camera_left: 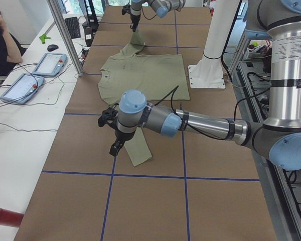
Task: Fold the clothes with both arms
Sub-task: 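Grasp the sleeve cuff with the right gripper and carry it across the shirt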
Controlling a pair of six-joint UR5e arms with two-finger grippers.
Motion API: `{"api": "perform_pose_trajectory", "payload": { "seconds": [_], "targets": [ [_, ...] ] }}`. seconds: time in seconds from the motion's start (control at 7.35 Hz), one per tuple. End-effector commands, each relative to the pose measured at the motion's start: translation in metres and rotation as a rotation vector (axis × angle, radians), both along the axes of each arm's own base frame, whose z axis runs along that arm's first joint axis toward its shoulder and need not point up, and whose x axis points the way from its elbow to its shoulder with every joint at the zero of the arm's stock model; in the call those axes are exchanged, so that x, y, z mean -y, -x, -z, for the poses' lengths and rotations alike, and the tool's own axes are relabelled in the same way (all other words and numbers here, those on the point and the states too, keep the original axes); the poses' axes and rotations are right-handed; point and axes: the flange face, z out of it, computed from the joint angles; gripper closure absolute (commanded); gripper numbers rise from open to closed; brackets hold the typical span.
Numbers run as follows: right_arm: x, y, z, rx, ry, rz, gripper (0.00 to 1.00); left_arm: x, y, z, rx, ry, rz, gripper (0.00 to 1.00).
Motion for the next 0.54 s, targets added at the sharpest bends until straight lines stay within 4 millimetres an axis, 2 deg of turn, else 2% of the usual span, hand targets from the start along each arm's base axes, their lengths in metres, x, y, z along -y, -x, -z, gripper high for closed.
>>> {"api": "perform_pose_trajectory", "payload": {
  "seconds": [0.0, 0.14, 0.27, 0.41],
  "targets": [
    [0.036, 0.07, 0.097, -0.006, 0.017, -0.122, 1.0, 0.0, 0.0, -0.001, 0.0, 0.003, 0.0, 0.0],
    [0.04, 0.091, 0.115, -0.022, 0.005, -0.128, 1.0, 0.0, 0.0, -0.002, 0.0, 0.005, 0.0, 0.0],
    [0.036, 0.108, 0.128, 0.044, -0.082, -0.126, 1.0, 0.001, 0.0, -0.005, 0.0, 0.01, 0.0, 0.0],
    [0.034, 0.114, 0.146, 0.057, -0.132, -0.135, 1.0, 0.001, 0.0, -0.006, 0.0, 0.011, 0.0, 0.0]
  ]
}}
